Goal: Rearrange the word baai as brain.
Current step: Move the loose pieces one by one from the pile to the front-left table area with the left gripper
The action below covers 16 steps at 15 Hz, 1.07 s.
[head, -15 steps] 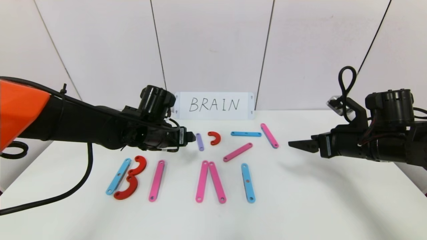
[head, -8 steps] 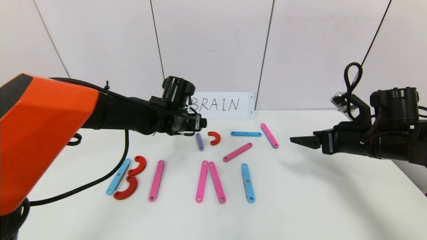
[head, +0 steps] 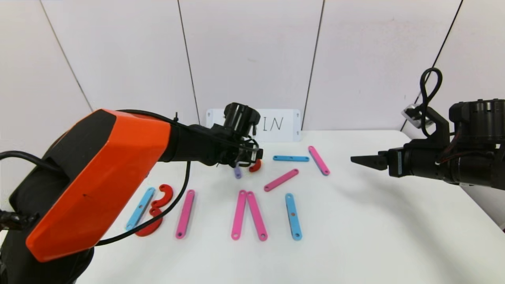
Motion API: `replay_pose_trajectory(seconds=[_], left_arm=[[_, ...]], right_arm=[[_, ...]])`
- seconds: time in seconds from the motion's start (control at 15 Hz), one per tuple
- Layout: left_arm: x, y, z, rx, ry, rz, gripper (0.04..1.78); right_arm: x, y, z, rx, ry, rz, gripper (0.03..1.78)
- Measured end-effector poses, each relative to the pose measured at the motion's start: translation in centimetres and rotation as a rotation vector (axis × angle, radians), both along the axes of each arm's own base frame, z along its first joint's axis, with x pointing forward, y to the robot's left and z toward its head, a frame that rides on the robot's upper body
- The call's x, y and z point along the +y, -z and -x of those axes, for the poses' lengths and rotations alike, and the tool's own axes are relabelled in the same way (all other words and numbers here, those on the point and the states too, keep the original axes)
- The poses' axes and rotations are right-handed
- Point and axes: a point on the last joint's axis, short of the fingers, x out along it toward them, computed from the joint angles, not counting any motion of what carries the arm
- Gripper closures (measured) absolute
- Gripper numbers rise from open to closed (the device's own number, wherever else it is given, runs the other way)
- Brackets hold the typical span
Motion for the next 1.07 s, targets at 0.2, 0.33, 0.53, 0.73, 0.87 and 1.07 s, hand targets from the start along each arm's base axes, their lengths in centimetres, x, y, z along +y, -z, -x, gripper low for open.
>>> replay_pose_trajectory(seconds=[0.2,0.33,0.53,0.73,0.87,1.07], left_arm=[[-1.4,1.0,0.0,0.026,-0.008,-0.037,0.07],[-2.4,1.6,0.1,0.029,0.001,-0.043,0.07],[-3.6,2.2,0.5,0.029,0.021,-0.04,0.07],[-4.4,2.8,0.5,0.035,0.017,-0.015,0.07],[-4.6,3.1,0.4,0.034,0.008,0.002,0.07],[-4.8,3.4,0.1,0.033,-0.02,0.03,0.07]], right_arm=[[-0.5,-0.1,0.0,-0.004,0.006,-0.005,0.08],[-0.6,-0.2,0.0,-0.007,0.011,-0.006,0.08],[-0.8,-0.3,0.1,-0.013,0.015,-0.005,0.08],[-0.8,-0.4,0.1,-0.016,0.017,-0.005,0.08],[-0.8,-0.4,0.1,-0.016,0.017,-0.003,0.08],[-0.8,-0.4,0.1,-0.015,0.016,-0.003,0.08]])
